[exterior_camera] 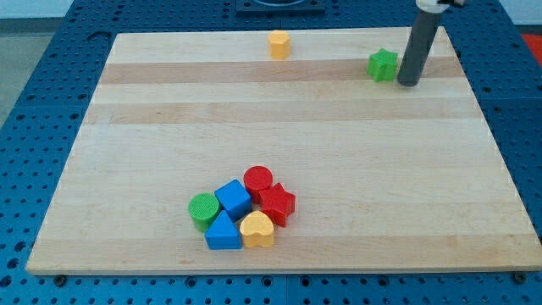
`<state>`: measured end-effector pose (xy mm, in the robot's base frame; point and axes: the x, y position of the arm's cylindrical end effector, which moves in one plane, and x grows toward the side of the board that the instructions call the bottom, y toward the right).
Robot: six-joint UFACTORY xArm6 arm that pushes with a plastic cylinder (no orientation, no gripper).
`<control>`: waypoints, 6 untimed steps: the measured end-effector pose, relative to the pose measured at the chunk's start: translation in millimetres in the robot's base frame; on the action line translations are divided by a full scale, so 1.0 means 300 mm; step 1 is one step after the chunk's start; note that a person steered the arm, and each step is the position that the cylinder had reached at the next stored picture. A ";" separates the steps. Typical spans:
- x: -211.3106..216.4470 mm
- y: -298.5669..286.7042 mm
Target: Push the green star to the top right
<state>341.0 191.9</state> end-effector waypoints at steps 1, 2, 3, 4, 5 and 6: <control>-0.003 -0.124; -0.105 -0.124; -0.149 -0.028; -0.199 -0.012; -0.220 -0.012; -0.233 -0.012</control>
